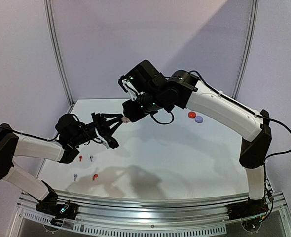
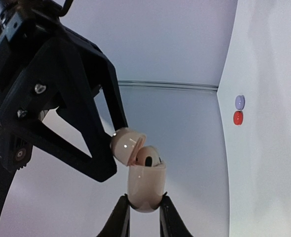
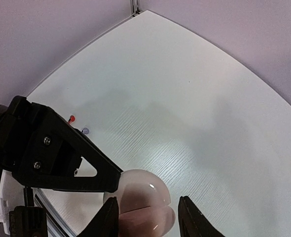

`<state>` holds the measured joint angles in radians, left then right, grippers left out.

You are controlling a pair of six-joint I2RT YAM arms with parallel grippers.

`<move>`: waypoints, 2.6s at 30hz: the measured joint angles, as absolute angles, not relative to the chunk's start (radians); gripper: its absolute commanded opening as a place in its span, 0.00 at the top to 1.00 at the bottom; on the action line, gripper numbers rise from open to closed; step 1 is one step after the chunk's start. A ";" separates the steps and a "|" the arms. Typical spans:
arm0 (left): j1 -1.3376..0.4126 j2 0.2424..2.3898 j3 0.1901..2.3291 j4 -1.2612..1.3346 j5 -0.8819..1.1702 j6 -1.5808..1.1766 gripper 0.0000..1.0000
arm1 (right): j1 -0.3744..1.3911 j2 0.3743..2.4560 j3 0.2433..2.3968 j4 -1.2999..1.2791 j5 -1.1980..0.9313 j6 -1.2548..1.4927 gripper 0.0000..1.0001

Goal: Insert the wireless bluetooth earbuds into the charging case
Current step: Close the charging case with the earbuds, then place the charging case with the earbuds at the corner of the board.

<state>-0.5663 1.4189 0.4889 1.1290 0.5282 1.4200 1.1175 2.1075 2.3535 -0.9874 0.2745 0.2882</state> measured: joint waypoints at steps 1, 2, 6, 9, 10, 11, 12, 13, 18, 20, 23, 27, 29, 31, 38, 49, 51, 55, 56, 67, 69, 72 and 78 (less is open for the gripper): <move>-0.566 1.419 0.489 1.127 0.526 1.420 1.00 | 1.118 2.107 2.354 -0.994 0.274 0.293 0.59; -0.566 1.419 0.489 1.126 0.522 1.419 1.00 | 1.118 2.107 2.354 -1.003 0.274 0.300 0.59; -0.566 1.419 0.489 1.125 0.506 1.413 1.00 | 1.117 2.107 2.351 -1.040 0.263 0.327 0.59; -0.566 1.419 0.489 1.120 0.497 1.406 1.00 | 1.117 2.105 2.339 -1.047 0.254 0.345 0.59; -0.566 1.419 0.489 1.116 0.495 1.404 1.00 | 1.117 2.102 2.329 -1.046 0.253 0.355 0.59; -0.566 1.419 0.489 1.115 0.493 1.401 1.00 | 1.117 2.098 2.321 -1.048 0.252 0.360 0.58; -0.566 1.419 0.489 1.115 0.490 1.396 1.00 | 1.117 2.094 2.313 -1.047 0.252 0.363 0.57; -0.566 1.419 0.489 1.115 0.486 1.387 1.00 | 1.117 2.088 2.305 -1.048 0.252 0.366 0.56; -0.566 1.419 0.502 1.097 0.471 1.263 1.00 | 1.115 2.023 2.240 -1.003 0.255 0.362 0.43; -0.565 1.419 0.518 1.069 0.456 1.159 1.00 | 1.110 1.955 2.165 -0.948 0.249 0.351 0.32; -0.559 1.419 0.553 1.031 0.434 0.923 1.00 | 1.086 1.821 2.016 -0.835 0.217 0.333 0.16; -0.514 1.419 0.642 0.979 0.470 0.499 1.00 | 1.017 1.638 1.806 -0.653 0.115 0.326 0.06; -0.488 1.421 0.686 0.982 0.530 0.264 1.00 | 0.985 1.575 1.740 -0.576 0.072 0.316 0.06; -0.474 1.433 0.719 0.991 0.593 0.058 1.00 | 0.965 1.547 1.715 -0.523 0.046 0.297 0.06; -0.448 1.508 0.823 0.865 0.654 -0.442 1.00 | 0.959 1.542 1.654 -0.409 0.054 0.242 0.06; -0.258 1.766 1.149 0.384 0.728 -0.840 1.00 | 0.819 1.546 1.528 -0.421 0.221 0.399 0.06; -0.242 1.811 1.155 0.310 0.729 -0.873 1.00 | 0.792 1.548 1.525 -0.450 0.254 0.434 0.06; -0.227 1.910 1.177 0.205 0.747 -0.913 1.00 | 0.778 1.566 1.525 -0.485 0.282 0.471 0.06; -0.223 1.953 1.201 0.177 0.757 -0.916 1.00 | 0.779 1.574 1.525 -0.493 0.281 0.475 0.06; -0.152 2.187 1.293 0.154 0.828 -0.973 1.00 | 0.781 1.642 1.525 -0.547 0.278 0.555 0.06; -0.146 2.210 1.290 0.173 0.827 -0.989 0.98 | 0.781 1.642 1.525 -0.548 0.278 0.569 0.06; -0.144 2.217 1.265 0.202 0.819 -1.019 0.89 | 0.781 1.645 1.533 -0.564 0.277 0.581 0.06; -0.144 2.218 1.240 0.238 0.794 -1.057 0.66 | 0.781 1.689 1.611 -0.588 0.276 0.583 0.06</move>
